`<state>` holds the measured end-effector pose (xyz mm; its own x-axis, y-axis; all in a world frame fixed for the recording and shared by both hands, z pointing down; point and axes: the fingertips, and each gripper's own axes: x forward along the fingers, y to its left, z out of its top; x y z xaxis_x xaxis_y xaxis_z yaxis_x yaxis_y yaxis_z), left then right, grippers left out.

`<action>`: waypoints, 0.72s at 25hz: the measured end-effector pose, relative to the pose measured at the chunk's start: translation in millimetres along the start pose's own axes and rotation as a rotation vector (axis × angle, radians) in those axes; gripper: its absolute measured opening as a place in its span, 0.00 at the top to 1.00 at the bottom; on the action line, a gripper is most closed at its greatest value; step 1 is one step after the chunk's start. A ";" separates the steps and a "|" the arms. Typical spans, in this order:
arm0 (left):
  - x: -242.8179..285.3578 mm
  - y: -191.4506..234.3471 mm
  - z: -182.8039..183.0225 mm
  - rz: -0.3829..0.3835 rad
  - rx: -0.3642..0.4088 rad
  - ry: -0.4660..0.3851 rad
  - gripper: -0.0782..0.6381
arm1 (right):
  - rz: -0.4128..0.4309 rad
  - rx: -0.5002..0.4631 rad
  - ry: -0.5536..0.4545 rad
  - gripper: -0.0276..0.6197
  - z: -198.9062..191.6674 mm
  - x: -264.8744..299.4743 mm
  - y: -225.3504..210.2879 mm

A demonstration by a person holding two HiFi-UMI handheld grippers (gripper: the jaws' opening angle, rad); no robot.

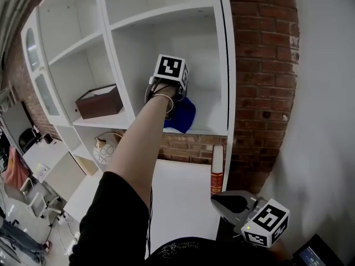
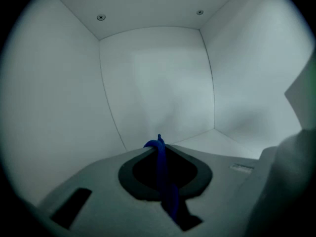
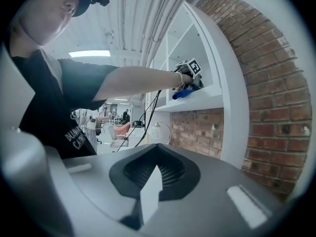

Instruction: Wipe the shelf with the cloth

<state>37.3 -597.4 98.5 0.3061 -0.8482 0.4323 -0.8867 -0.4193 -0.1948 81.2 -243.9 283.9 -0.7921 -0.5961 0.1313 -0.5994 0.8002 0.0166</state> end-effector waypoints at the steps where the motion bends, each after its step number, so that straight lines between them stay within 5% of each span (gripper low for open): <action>1: 2.7 -0.3 -0.9 -0.002 0.001 0.006 0.86 | -0.005 0.008 -0.003 0.94 -0.7 -1.8 -2.0; 11: 22.2 0.7 -15.8 -0.116 -0.136 0.075 0.86 | -0.008 0.035 -0.022 0.94 -3.9 -0.2 -9.2; 18: 27.0 -12.0 -16.9 -0.144 -0.045 0.119 0.86 | -0.012 0.041 -0.023 0.94 -7.4 1.7 -11.9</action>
<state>50.3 -609.8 127.4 0.3907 -0.7350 0.5542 -0.8520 -0.5167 -0.0846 87.8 -253.9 291.2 -0.7870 -0.6074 0.1082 -0.6128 0.7900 -0.0223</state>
